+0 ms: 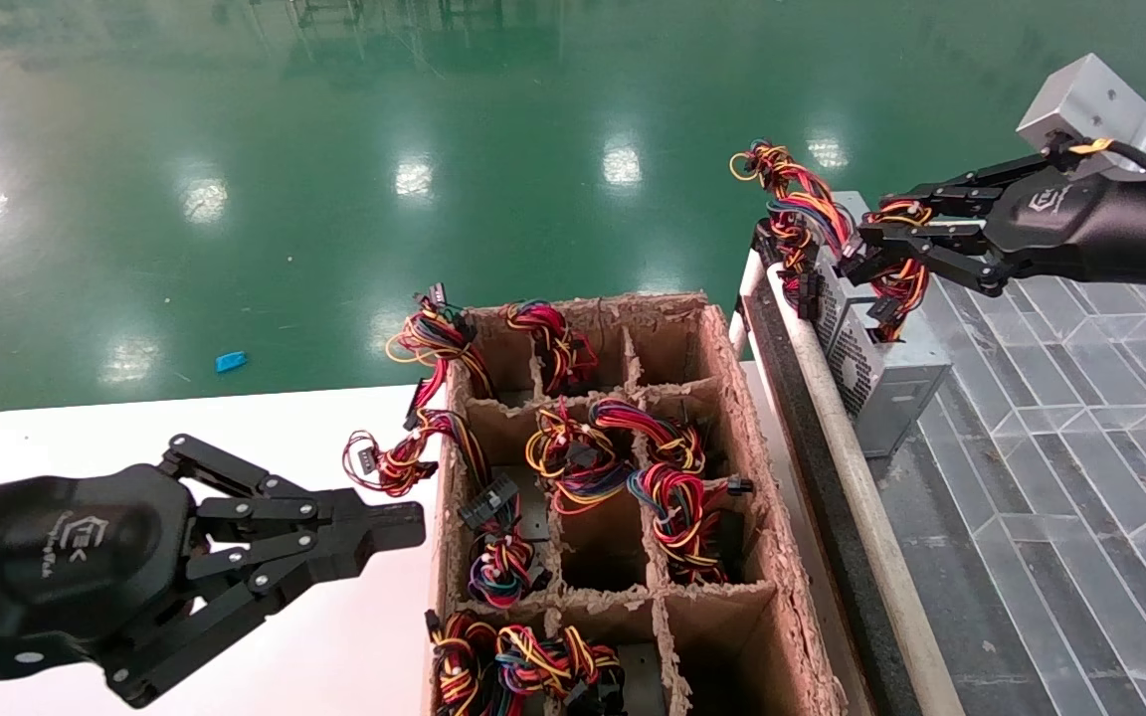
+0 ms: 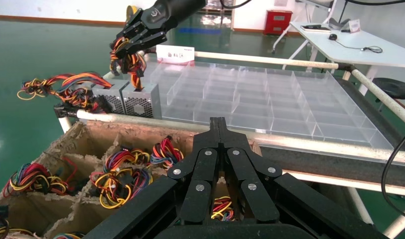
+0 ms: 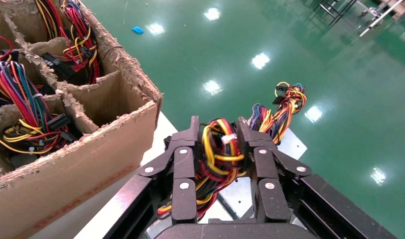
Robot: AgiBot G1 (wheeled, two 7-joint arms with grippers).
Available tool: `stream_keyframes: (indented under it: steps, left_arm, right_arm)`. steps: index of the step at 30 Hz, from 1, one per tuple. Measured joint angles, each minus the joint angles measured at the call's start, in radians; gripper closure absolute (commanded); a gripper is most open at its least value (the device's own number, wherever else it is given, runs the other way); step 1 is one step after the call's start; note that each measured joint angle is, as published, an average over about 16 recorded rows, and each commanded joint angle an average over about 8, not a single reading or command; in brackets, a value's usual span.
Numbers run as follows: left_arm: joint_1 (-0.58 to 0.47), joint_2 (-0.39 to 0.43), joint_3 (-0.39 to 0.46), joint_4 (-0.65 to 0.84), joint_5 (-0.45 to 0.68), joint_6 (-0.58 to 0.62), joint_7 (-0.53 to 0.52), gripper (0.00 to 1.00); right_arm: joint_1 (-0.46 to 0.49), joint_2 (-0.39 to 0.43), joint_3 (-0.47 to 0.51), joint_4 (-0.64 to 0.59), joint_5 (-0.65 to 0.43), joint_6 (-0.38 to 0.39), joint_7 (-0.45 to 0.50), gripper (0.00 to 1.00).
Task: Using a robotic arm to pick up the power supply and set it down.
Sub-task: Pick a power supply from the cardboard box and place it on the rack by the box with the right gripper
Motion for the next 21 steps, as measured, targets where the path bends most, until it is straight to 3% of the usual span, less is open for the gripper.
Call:
stream_keyframes:
  steps: [21]
  left_arm:
    - [0.000, 0.000, 0.000, 0.000, 0.000, 0.000, 0.000, 0.00]
  right_arm:
    - [-0.003, 0.001, 0.005, 0.004, 0.011, -0.005, 0.002, 0.00]
